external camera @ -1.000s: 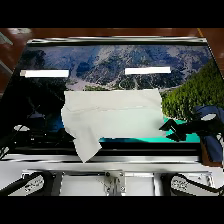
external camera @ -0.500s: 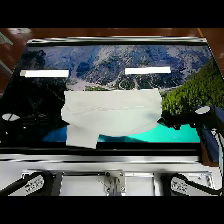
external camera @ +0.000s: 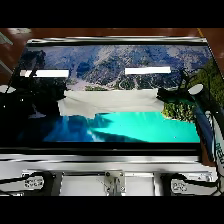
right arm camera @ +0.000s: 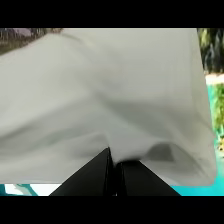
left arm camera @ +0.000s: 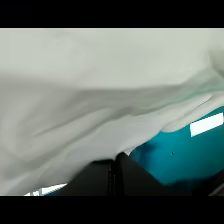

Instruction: Fold the shirts.

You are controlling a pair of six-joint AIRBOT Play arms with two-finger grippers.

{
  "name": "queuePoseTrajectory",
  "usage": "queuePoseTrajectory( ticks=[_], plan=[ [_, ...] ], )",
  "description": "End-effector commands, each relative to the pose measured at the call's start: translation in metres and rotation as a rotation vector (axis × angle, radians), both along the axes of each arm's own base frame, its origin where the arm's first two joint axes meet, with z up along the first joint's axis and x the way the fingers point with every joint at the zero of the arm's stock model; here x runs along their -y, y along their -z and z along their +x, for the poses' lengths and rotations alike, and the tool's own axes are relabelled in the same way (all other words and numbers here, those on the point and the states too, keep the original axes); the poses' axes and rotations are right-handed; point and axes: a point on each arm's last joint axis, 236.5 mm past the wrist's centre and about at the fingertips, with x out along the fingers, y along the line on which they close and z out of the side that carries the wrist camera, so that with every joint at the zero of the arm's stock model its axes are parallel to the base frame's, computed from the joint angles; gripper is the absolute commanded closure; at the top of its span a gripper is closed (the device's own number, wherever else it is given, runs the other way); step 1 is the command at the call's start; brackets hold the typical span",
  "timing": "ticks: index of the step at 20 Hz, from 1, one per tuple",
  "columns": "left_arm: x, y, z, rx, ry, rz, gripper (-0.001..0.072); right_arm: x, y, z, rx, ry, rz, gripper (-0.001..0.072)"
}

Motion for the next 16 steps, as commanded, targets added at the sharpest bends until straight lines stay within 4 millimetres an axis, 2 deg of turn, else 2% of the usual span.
queuePoseTrajectory(
  ticks=[1,4,7,8,9,10,11,12,14,16],
  plan=[
    [-0.015,0.017,0.043,-0.039,-0.055,-0.023,0.0666,0.008,0.005,0.041,0.031,0.030,-0.037,0.0643],
    [-0.017,0.047,0.059,-0.114,-0.084,-0.054,0.0666,0.012,0.031,0.054,-0.014,0.044,-0.039,0.0642],
    [-0.006,0.065,0.065,-0.142,-0.064,-0.057,0.0666,0.007,0.056,0.056,-0.053,0.047,-0.020,0.0615],
    [-0.004,0.068,0.066,-0.147,-0.061,-0.057,0.0665,0.006,0.061,0.054,-0.064,0.046,-0.018,0.0484],
    [-0.004,0.069,0.065,-0.148,-0.056,-0.056,0.0609,0.006,0.062,0.054,-0.068,0.043,-0.019,0.0245],
    [-0.004,0.069,0.063,-0.146,-0.045,-0.057,0.0347,0.008,0.060,0.054,-0.064,0.042,-0.022,0.0090],
    [-0.005,0.067,0.060,-0.154,-0.036,-0.065,0.0094,0.013,0.057,0.054,-0.061,0.049,-0.022,0.0083],
    [-0.007,0.063,0.057,-0.163,-0.021,-0.077,0.0069,0.021,0.054,0.054,-0.059,0.065,-0.018,0.0083],
    [-0.013,0.053,0.050,-0.181,0.004,-0.104,0.0069,0.037,0.053,0.049,-0.092,0.121,0.012,0.0083],
    [-0.018,0.043,0.045,-0.203,0.018,-0.131,0.0069,0.042,0.059,0.041,-0.135,0.142,0.038,0.0069]
  ],
)
